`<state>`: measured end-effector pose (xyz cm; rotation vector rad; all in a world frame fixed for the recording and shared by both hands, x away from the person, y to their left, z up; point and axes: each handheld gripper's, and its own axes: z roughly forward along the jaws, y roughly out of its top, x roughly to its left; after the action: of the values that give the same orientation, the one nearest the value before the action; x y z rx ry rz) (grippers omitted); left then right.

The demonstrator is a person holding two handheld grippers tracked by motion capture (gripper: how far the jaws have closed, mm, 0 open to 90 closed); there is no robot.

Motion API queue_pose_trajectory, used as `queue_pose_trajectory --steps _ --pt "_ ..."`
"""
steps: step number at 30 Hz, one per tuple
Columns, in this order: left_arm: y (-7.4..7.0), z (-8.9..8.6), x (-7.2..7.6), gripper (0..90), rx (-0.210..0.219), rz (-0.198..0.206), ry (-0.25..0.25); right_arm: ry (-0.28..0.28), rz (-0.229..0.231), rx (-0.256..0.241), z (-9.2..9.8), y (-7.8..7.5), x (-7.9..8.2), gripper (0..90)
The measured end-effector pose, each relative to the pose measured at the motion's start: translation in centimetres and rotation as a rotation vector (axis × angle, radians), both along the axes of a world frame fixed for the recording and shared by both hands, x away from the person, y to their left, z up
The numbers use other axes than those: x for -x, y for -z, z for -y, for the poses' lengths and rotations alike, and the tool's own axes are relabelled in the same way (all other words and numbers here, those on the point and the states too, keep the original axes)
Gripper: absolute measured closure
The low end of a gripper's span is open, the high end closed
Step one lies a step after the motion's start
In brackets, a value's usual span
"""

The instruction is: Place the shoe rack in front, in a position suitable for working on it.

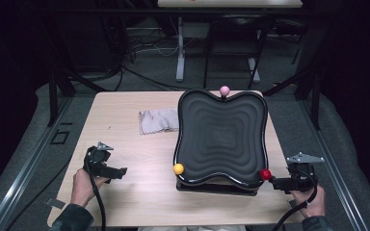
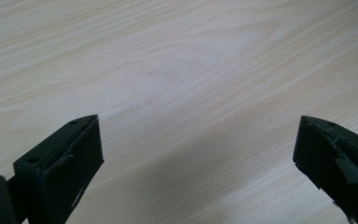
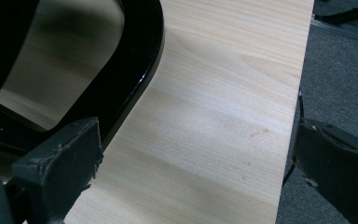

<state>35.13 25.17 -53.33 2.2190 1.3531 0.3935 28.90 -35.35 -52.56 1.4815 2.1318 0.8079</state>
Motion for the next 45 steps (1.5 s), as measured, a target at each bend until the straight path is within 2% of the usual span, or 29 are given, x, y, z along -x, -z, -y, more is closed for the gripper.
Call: queue_pose_trajectory --steps 3,6,13,14,17,19,24,25,26,27,28,32,33,35,36,37,42,45 --pt "-0.2 0.0 -0.3 1.1 0.010 -0.008 0.007 -0.004 -0.007 0.001 0.0 0.0 0.0 1.0" --pt "-0.8 0.0 -0.6 0.5 0.026 0.002 0.007 -0.003 -0.001 -0.003 0.0 -0.1 0.0 1.1" --pt "-1.4 0.6 -1.8 0.1 0.019 0.007 0.025 -0.010 -0.008 -0.004 -0.1 -0.1 0.0 1.1" --pt "-1.4 0.8 -2.4 0.1 0.022 0.006 0.030 -0.001 -0.003 0.008 -0.2 -0.2 0.1 1.1" --pt "-1.6 1.0 -3.5 0.1 0.027 0.011 0.043 -0.009 -0.002 0.000 -0.2 -0.3 0.1 1.1" --pt "-1.7 1.3 -4.2 0.1 0.056 0.004 0.046 -0.002 0.003 0.001 -0.2 -0.3 0.1 1.1" --pt "-2.1 2.6 -6.3 0.0 0.063 0.019 0.061 -0.003 -0.011 0.000 -0.2 -0.2 0.1 1.1" --pt "-2.1 2.6 -6.3 0.1 0.063 0.019 0.061 -0.005 -0.012 -0.001 -0.3 -0.2 0.1 1.1" --pt "-2.1 3.1 -7.1 0.1 0.068 0.018 0.066 -0.002 -0.006 0.001 -0.3 -0.2 0.2 1.1" --pt "-2.1 3.1 -7.1 0.1 0.068 0.018 0.066 -0.002 0.000 -0.002 -0.3 -0.2 0.2 1.1" --pt "-2.2 3.9 -7.9 0.1 0.060 0.020 0.075 -0.006 -0.013 0.000 -0.3 -0.3 0.2 1.1" --pt "-2.2 5.6 -9.5 0.1 0.053 0.027 0.088 0.000 -0.006 -0.006 -0.2 -0.3 0.2 1.1" --pt "-2.2 5.6 -9.5 0.1 0.053 0.027 0.088 0.000 -0.006 -0.006 -0.2 -0.3 0.2 1.1" --pt "-2.2 6.5 -11.0 0.1 0.037 0.032 0.085 -0.003 -0.014 -0.003 -0.2 -0.3 0.2 1.1" --pt "-2.2 6.5 -11.0 0.1 0.037 0.032 0.085 -0.002 -0.015 -0.001 -0.2 -0.3 0.2 1.1" --pt "-2.1 7.1 -12.0 0.1 0.031 0.023 0.082 -0.002 -0.014 0.001 -0.2 -0.2 0.2 1.1" --pt "-1.3 7.9 -14.5 0.1 0.053 -0.001 0.058 -0.003 -0.014 -0.001 -0.2 -0.2 0.2 1.2" --pt "-0.6 8.4 -15.7 0.7 0.044 -0.008 0.040 -0.003 -0.015 -0.005 -0.2 -0.1 0.1 1.2"
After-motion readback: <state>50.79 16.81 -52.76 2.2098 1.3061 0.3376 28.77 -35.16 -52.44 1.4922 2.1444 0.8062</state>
